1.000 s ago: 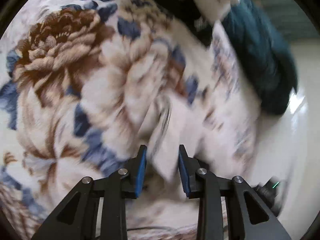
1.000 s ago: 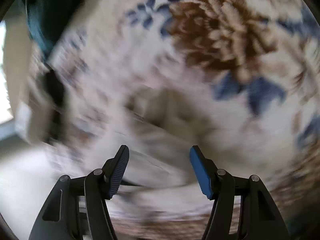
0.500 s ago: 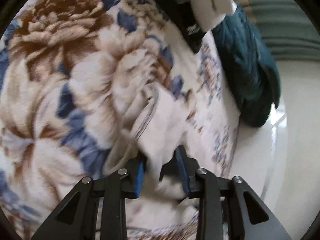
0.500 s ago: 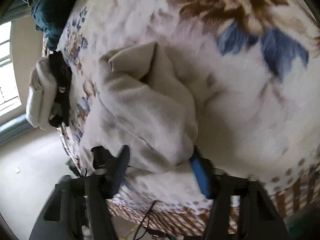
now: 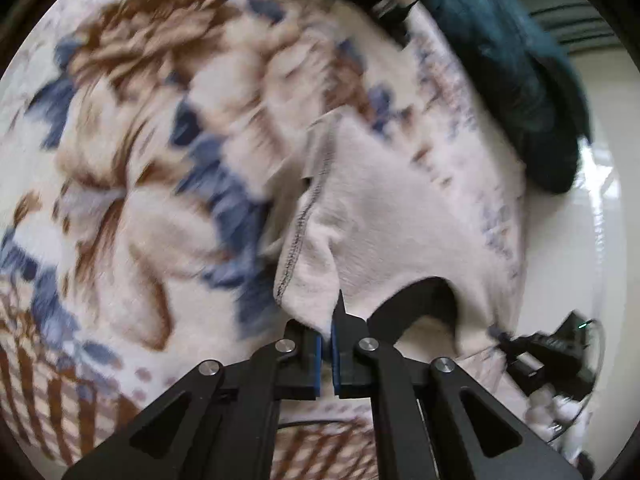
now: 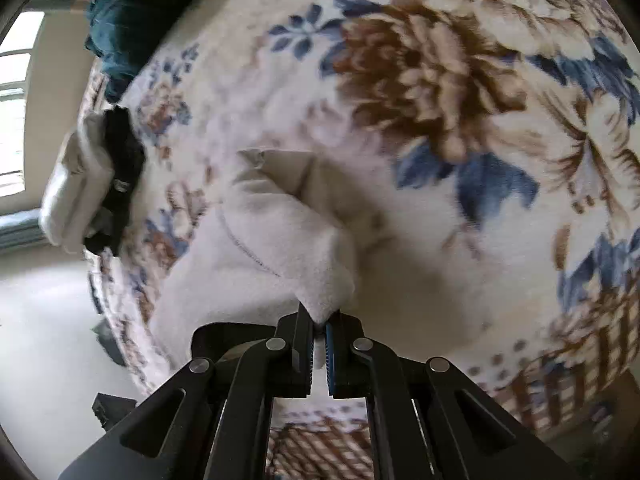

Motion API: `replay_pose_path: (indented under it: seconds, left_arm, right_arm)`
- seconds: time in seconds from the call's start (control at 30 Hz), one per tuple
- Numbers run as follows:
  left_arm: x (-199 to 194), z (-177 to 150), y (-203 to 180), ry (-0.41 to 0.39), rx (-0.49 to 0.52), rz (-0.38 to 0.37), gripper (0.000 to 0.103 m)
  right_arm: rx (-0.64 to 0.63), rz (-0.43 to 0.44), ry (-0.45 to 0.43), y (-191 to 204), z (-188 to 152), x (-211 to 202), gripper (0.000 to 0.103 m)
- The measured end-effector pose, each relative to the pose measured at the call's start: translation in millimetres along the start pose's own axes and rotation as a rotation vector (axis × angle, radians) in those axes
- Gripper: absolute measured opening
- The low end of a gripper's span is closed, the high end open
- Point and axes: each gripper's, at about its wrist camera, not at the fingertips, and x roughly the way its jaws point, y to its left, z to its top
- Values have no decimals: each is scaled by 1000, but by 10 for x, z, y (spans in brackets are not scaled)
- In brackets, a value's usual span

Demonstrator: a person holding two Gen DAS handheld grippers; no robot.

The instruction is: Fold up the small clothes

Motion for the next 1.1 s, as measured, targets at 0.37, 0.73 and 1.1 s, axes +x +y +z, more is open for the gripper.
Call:
replay_pose_path:
  seconds: [0.37, 0.73, 1.1]
  left_arm:
    - [259, 154, 230, 131, 28, -41, 17]
    - [-108, 516, 500, -48, -78, -229, 56]
    - [520, 916, 104, -38, 18, -279, 66]
  right_arm:
    - [-42, -113, 197, -227, 145, 419, 41]
    - [-165, 208, -16, 5, 620, -71, 83]
    - [-348, 222, 185, 204, 907, 753, 84]
